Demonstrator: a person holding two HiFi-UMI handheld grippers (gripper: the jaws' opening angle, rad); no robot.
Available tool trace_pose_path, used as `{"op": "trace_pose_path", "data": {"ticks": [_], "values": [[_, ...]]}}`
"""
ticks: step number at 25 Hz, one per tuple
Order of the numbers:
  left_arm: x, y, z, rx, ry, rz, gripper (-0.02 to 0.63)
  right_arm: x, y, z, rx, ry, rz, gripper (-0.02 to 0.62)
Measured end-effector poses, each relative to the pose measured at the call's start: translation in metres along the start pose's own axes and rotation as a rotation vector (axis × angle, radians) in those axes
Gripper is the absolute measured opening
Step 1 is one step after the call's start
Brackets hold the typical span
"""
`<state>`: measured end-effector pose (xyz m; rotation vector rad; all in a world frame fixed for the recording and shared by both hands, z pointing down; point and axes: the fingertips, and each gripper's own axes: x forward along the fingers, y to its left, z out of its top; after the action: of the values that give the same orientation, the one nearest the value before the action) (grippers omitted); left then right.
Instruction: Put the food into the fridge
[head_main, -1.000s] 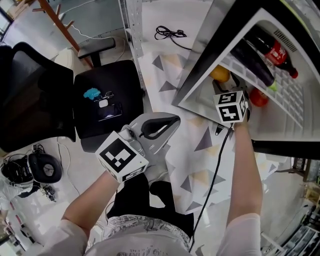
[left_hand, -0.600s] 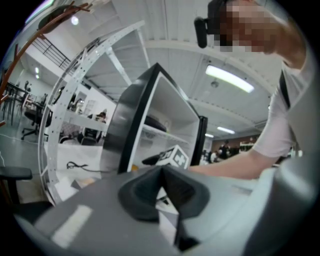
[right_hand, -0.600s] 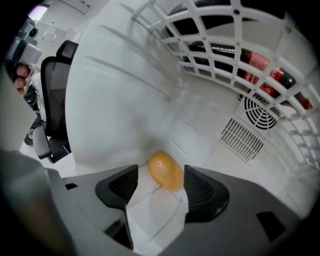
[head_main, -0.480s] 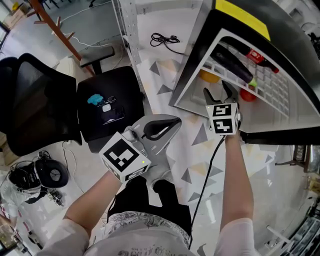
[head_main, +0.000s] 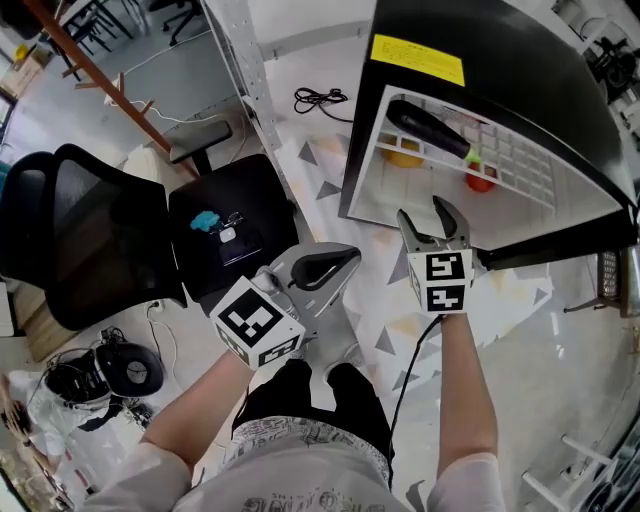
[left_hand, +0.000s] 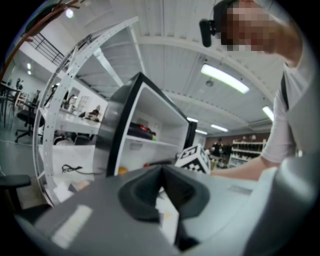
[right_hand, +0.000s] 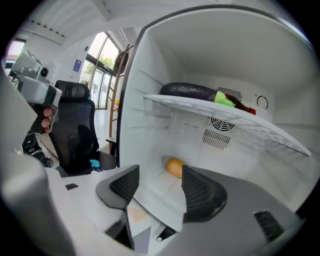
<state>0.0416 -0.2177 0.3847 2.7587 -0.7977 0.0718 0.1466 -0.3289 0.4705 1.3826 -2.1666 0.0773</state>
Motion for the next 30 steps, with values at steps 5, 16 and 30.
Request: {"op": "trace_pose_path", "data": {"ticks": [5, 16, 30], "values": [[-0.009, -0.015, 0.007, 0.024, 0.045, -0.035, 0.006, -0.039, 0.010, 0.012, 0.106, -0.031, 0.012, 0.227], [-0.030, -0.047, 0.016, 0.021, 0.073, -0.079, 0.006, -0.113, 0.028, 0.035, 0.241, -0.101, 0.039, 0.164], [-0.040, -0.049, 0.046, 0.058, 0.037, -0.085, 0.006, -0.167, 0.040, 0.065, 0.398, -0.213, 0.049, 0.069]]}}
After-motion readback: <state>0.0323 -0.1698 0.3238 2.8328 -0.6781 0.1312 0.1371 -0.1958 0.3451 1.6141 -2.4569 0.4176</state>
